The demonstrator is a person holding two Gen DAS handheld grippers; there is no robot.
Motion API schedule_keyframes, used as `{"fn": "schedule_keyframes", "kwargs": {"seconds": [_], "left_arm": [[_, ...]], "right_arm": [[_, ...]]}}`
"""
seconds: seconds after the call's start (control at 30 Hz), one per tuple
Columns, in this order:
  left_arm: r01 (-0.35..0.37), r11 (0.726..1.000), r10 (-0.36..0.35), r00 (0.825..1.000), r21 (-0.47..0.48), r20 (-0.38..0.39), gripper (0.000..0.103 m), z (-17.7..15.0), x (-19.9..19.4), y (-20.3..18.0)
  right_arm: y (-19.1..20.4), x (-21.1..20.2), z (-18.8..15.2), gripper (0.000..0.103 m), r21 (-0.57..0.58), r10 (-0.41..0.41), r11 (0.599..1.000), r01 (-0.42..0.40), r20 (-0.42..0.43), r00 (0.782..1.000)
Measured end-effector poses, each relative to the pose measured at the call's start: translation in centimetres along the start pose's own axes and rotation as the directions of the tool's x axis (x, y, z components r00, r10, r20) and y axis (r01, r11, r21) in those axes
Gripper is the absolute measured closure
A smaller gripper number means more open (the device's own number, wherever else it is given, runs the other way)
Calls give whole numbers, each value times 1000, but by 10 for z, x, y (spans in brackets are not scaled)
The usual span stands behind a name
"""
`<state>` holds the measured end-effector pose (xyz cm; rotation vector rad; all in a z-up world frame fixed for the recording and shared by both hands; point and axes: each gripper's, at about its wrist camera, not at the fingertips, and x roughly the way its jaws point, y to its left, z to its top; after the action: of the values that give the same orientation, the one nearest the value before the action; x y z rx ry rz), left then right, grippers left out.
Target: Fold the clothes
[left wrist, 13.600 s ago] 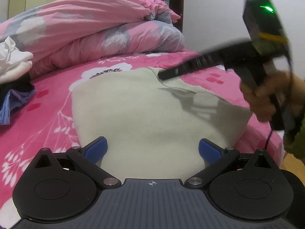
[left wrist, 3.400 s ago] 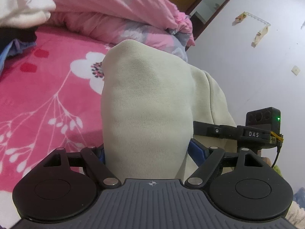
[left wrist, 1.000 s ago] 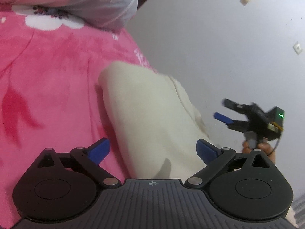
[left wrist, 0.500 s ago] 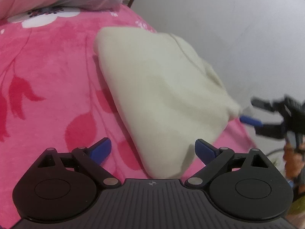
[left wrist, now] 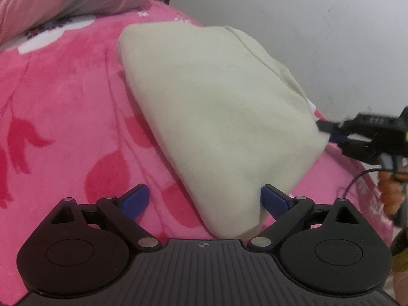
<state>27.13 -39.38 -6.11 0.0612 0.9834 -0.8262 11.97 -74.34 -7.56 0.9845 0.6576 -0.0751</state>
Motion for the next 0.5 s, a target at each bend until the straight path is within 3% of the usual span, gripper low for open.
{"fn": "schedule_keyframes", "kwargs": {"seconds": [0.07,0.2,0.3,0.37,0.4,0.43,0.5], "left_arm": [[-6,1000,6,1000,11,9,7,-1,-5,-1],[-15,999,14,1000,33,26,8,-1,-12,-5],[-36,998,35,999,43,16,6,-2,-7,-8],[-38,999,38,999,33,-1,4,-2,-5,-8],[-30,999,31,999,18,-14,4,-1,-5,-5],[-22,1000,22,999,2,-27,4,0,-6,-3],[-22,999,20,999,-30,-51,8,4,-11,1]], "right_arm": [[-2,-17,5,73,22,-14,1000,13,53,998],[23,-48,7,72,-97,-76,991,92,156,985],[52,-44,-6,74,-283,-36,956,73,134,990],[62,-22,-16,75,-388,-100,913,127,88,991],[60,-6,-19,78,-423,-177,886,191,72,982],[57,2,-20,80,-430,-222,874,228,65,973],[52,-1,-14,81,-373,-227,897,235,66,972]]}}
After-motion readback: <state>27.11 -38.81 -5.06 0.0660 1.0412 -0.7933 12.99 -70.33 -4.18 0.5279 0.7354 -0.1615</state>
